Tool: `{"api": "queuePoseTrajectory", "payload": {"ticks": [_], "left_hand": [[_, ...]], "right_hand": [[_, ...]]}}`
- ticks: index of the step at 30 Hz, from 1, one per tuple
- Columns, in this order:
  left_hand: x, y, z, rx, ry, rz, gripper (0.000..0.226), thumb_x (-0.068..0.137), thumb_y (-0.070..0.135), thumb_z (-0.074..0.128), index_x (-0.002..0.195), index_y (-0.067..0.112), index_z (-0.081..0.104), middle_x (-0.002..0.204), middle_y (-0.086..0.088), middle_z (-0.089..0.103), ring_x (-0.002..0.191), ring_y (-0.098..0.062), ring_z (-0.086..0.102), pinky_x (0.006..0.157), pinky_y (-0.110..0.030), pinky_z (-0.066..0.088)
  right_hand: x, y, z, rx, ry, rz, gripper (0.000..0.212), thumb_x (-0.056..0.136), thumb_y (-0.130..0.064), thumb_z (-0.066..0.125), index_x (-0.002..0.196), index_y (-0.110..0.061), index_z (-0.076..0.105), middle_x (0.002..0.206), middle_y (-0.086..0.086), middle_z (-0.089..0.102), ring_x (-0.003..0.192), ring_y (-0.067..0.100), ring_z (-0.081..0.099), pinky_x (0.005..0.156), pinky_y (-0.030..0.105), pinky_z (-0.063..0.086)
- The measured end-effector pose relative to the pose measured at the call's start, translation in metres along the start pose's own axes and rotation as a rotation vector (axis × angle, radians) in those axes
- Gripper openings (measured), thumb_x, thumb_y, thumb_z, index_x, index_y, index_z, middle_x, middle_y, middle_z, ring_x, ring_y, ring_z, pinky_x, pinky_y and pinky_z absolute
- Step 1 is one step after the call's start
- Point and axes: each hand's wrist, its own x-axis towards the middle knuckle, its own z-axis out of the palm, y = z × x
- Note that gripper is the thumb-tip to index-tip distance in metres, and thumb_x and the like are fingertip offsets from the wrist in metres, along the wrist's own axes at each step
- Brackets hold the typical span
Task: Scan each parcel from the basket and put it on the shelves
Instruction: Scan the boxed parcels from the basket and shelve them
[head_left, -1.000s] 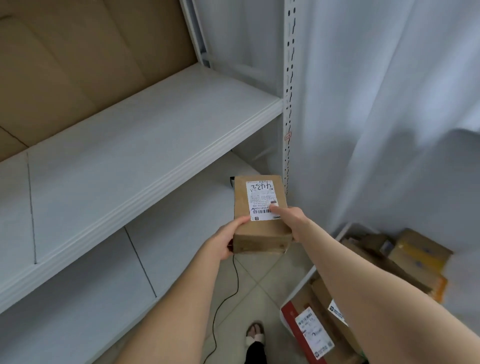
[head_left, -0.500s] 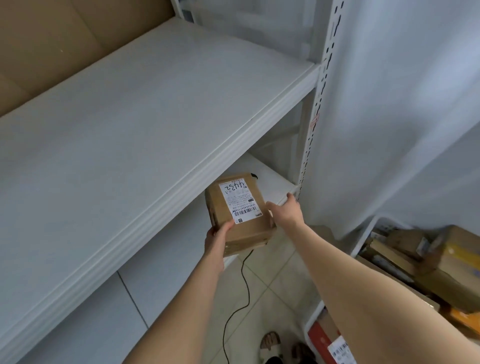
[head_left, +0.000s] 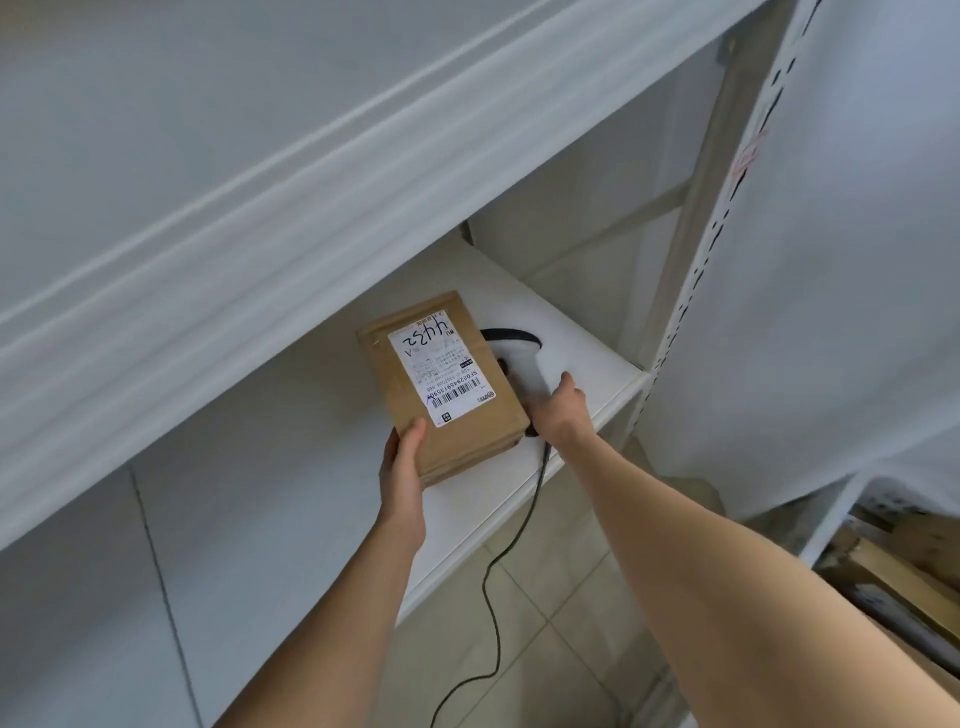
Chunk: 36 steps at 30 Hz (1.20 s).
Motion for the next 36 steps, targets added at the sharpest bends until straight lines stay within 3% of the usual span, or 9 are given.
{"api": "queuePoseTrajectory", "payload": {"ticks": [5, 8, 10, 12, 13, 19, 25, 31, 36], "left_hand": [[0.024, -0.009, -0.003, -0.022, -0.007, 0.019, 0.036, 0.086, 0.054, 0.058, 0.119, 0.041, 0.059, 0.12, 0.008, 0.065, 0.113, -0.012, 0.058, 0.097, -0.032, 0.045], [0.029, -0.012, -0.009, 0.005, -0.008, 0.011, 0.037, 0.085, 0.055, 0.058, 0.119, 0.041, 0.059, 0.119, 0.008, 0.066, 0.113, -0.013, 0.058, 0.101, -0.034, 0.043], [0.027, -0.011, -0.013, 0.016, -0.006, 0.001, 0.038, 0.084, 0.055, 0.059, 0.119, 0.041, 0.06, 0.117, 0.007, 0.067, 0.112, -0.014, 0.059, 0.099, -0.033, 0.044], [0.02, -0.007, -0.015, 0.03, 0.005, -0.012, 0.037, 0.084, 0.055, 0.059, 0.118, 0.04, 0.06, 0.116, 0.007, 0.067, 0.111, -0.014, 0.06, 0.095, -0.032, 0.046], [0.015, -0.004, -0.016, 0.04, 0.005, -0.017, 0.036, 0.085, 0.055, 0.059, 0.118, 0.04, 0.06, 0.116, 0.007, 0.067, 0.11, -0.014, 0.06, 0.093, -0.032, 0.046], [-0.037, 0.021, -0.015, 0.1, 0.002, -0.087, 0.033, 0.083, 0.054, 0.061, 0.113, 0.039, 0.061, 0.112, 0.007, 0.067, 0.106, -0.013, 0.06, 0.08, -0.028, 0.047], [-0.1, 0.05, -0.002, 0.185, -0.016, -0.148, 0.04, 0.081, 0.056, 0.062, 0.116, 0.036, 0.059, 0.112, 0.005, 0.066, 0.103, -0.015, 0.059, 0.086, -0.032, 0.047], [-0.166, 0.079, 0.019, 0.27, -0.073, -0.16, 0.042, 0.082, 0.052, 0.064, 0.117, 0.032, 0.054, 0.1, 0.008, 0.064, 0.088, -0.01, 0.058, 0.061, -0.023, 0.041], [-0.218, 0.092, 0.03, 0.304, -0.142, -0.13, 0.044, 0.083, 0.048, 0.064, 0.121, 0.029, 0.051, 0.099, 0.009, 0.063, 0.088, -0.009, 0.058, 0.06, -0.023, 0.042]], "right_hand": [[0.031, 0.007, 0.022, -0.16, 0.066, -0.059, 0.067, 0.093, -0.036, 0.059, 0.146, -0.012, 0.028, 0.138, 0.017, 0.043, 0.126, 0.039, 0.039, 0.101, 0.049, 0.044], [0.037, 0.011, 0.028, -0.141, 0.072, 0.007, 0.043, 0.091, -0.026, 0.054, 0.128, -0.006, 0.044, 0.126, 0.018, 0.05, 0.116, 0.038, 0.049, 0.092, 0.042, 0.049], [0.032, 0.008, 0.028, -0.021, -0.005, 0.043, 0.029, 0.088, -0.026, 0.058, 0.105, -0.002, 0.057, 0.1, 0.014, 0.062, 0.083, 0.03, 0.065, 0.064, 0.024, 0.055], [0.02, 0.005, 0.026, 0.088, -0.037, 0.077, 0.024, 0.083, -0.027, 0.065, 0.082, -0.003, 0.059, 0.066, 0.01, 0.062, 0.048, 0.019, 0.061, 0.033, 0.014, 0.039], [0.012, 0.003, 0.024, 0.133, -0.032, 0.104, 0.021, 0.081, -0.023, 0.064, 0.076, -0.003, 0.058, 0.058, 0.008, 0.06, 0.039, 0.018, 0.057, 0.029, 0.013, 0.034], [-0.056, 0.0, -0.015, 0.343, 0.071, 0.217, 0.009, 0.079, -0.012, 0.055, 0.085, -0.005, 0.057, 0.059, 0.006, 0.06, 0.037, 0.014, 0.051, 0.03, 0.011, 0.032], [-0.133, -0.007, -0.061, 0.537, 0.149, 0.271, 0.04, 0.082, -0.049, 0.058, 0.079, -0.009, 0.062, 0.062, 0.004, 0.065, 0.052, 0.02, 0.058, 0.047, 0.023, 0.043], [-0.207, -0.013, -0.117, 0.517, 0.178, 0.264, 0.026, 0.08, -0.022, 0.067, 0.06, -0.008, 0.058, 0.053, 0.0, 0.056, 0.051, 0.016, 0.053, 0.05, 0.026, 0.042], [-0.265, -0.018, -0.16, 0.531, 0.205, 0.239, 0.021, 0.07, -0.006, 0.057, 0.053, -0.008, 0.046, 0.041, 0.004, 0.048, 0.044, 0.021, 0.046, 0.047, 0.025, 0.041]]}}
